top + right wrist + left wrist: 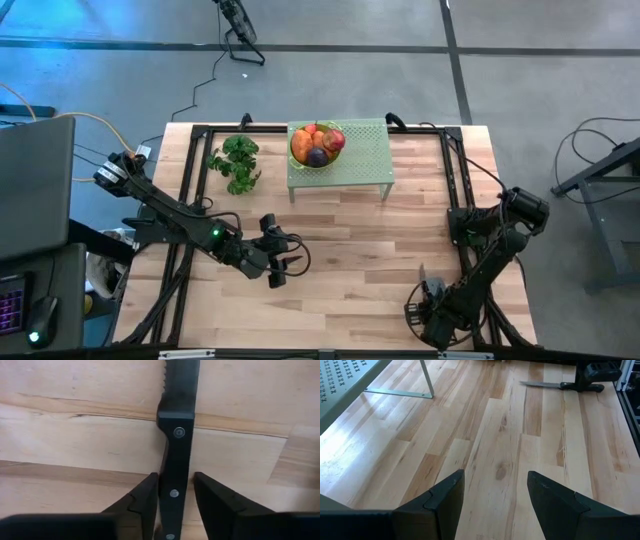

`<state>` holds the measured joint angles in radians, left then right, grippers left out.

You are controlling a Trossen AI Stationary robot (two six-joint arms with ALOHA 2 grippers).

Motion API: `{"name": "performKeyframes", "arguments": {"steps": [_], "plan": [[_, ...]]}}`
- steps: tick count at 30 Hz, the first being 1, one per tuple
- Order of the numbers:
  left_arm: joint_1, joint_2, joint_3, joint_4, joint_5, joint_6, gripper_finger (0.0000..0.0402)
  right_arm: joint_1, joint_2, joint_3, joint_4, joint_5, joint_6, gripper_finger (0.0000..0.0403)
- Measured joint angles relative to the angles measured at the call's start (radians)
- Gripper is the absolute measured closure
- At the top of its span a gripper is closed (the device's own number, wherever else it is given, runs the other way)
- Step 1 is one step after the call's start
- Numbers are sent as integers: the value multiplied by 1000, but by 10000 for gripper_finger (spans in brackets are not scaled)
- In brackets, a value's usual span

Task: Pick & Place Fruit
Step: Put the black knife on the shelf

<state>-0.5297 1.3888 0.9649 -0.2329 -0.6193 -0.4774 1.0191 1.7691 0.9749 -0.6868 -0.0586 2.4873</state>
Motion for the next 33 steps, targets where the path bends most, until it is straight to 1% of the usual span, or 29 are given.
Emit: {"name": "performKeyframes", "arguments": {"steps": [7, 10, 17, 21, 33], "plan": [[0, 0, 0, 0, 1, 0, 190, -5, 0, -1, 2, -4, -4, 324], [0, 0, 0, 0, 1, -2, 190, -5, 0, -1, 3, -5, -4, 333], [0, 0, 0, -1, 26, -6, 190, -5, -4, -1, 3, -4, -4, 326], [0, 0, 0, -1, 29, -8, 190, -5, -19, -3, 2, 0, -4, 331], [0, 0, 0, -1, 28, -8, 190, -5, -36, -5, -14, 8, -9, 328]]}}
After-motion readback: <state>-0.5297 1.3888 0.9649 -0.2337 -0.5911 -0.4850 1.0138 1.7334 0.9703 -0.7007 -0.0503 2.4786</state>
